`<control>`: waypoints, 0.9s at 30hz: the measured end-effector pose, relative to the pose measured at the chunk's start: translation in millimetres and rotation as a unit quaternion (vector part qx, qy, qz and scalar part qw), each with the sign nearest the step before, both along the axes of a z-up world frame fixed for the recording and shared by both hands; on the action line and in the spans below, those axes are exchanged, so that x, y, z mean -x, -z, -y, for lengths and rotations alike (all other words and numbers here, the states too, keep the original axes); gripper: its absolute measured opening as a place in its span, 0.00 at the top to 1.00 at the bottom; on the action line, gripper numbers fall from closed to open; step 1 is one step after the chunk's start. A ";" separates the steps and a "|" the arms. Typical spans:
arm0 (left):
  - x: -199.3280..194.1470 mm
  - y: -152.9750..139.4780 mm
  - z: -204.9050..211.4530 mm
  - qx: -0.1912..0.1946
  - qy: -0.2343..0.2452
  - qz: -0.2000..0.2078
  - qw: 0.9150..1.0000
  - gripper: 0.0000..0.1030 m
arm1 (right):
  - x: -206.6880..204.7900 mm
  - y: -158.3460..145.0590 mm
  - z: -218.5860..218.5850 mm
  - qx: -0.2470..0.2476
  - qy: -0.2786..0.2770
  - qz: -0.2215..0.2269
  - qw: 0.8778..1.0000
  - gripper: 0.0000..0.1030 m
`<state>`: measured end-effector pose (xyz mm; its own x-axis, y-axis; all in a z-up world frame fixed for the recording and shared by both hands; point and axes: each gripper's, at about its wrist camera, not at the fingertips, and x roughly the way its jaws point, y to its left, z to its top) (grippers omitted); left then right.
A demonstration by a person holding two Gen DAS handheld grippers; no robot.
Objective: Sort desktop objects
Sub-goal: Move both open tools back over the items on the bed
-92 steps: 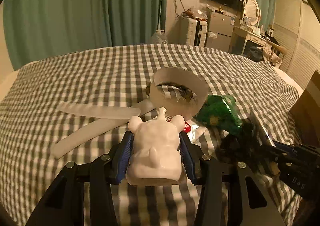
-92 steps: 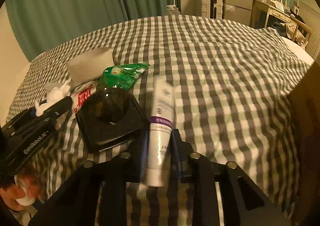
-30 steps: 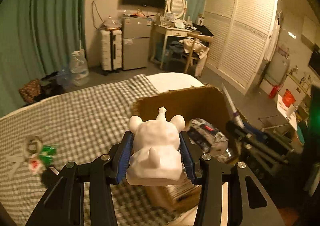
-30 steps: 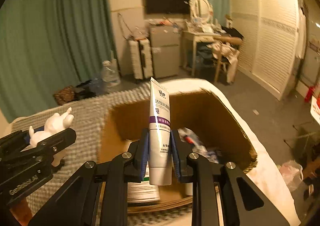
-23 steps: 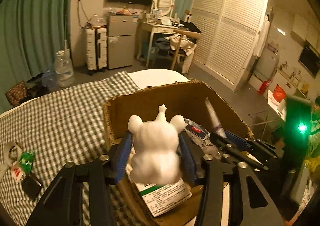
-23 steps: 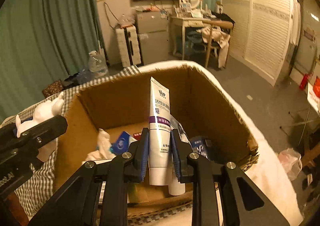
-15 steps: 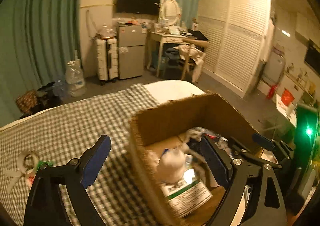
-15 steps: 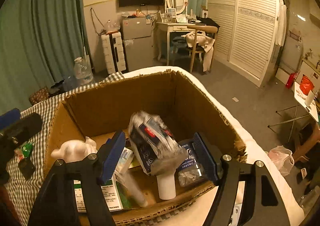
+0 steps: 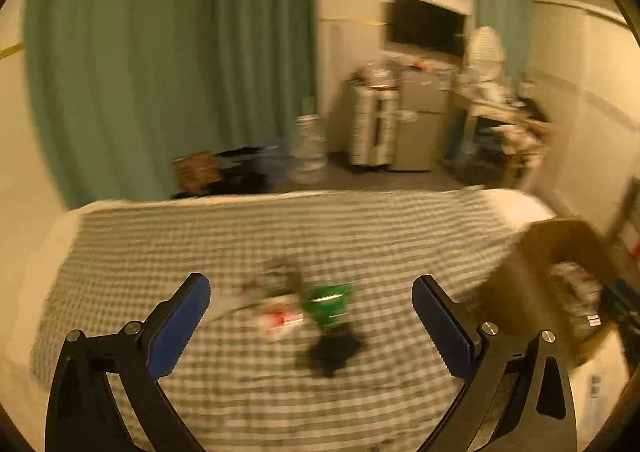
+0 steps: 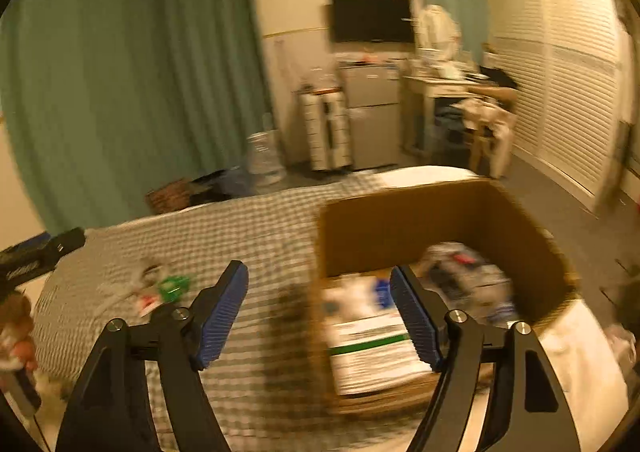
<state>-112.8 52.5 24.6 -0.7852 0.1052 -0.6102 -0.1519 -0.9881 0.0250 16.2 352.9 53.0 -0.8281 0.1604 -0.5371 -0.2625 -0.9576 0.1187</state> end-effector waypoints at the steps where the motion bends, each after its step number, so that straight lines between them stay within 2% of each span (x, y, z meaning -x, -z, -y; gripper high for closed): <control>1: 4.3 8.0 13.1 0.004 -0.011 0.006 1.000 0.00 | 5.0 3.3 17.1 -0.003 -0.016 -0.003 1.000 0.24; 6: 15.2 67.3 76.8 0.005 -0.075 0.049 0.996 0.00 | 29.4 32.0 96.8 -0.011 -0.111 0.012 0.994 0.24; 8: 18.5 89.9 85.5 0.014 -0.085 0.062 0.994 0.00 | 41.4 46.5 123.8 -0.015 -0.141 0.016 0.990 0.16; 11: 26.1 117.0 93.1 0.022 -0.086 0.080 0.993 0.00 | 59.7 69.5 151.7 -0.006 -0.184 0.024 0.983 0.15; 13: 37.9 138.8 93.9 0.026 -0.078 0.095 0.992 0.00 | 76.0 87.7 167.0 -0.010 -0.205 0.046 0.978 0.15; 18: 77.2 176.9 98.6 0.040 -0.073 0.126 0.989 0.00 | 107.8 120.7 179.9 -0.023 -0.223 0.074 0.972 0.15; 24: 115.7 191.3 103.6 0.055 -0.029 0.112 0.992 0.00 | 154.1 156.3 181.7 -0.009 -0.248 0.098 0.964 0.15; 27: 129.2 203.2 102.5 0.094 -0.016 0.112 0.989 0.00 | 166.8 173.8 188.5 -0.006 -0.257 0.109 0.960 0.15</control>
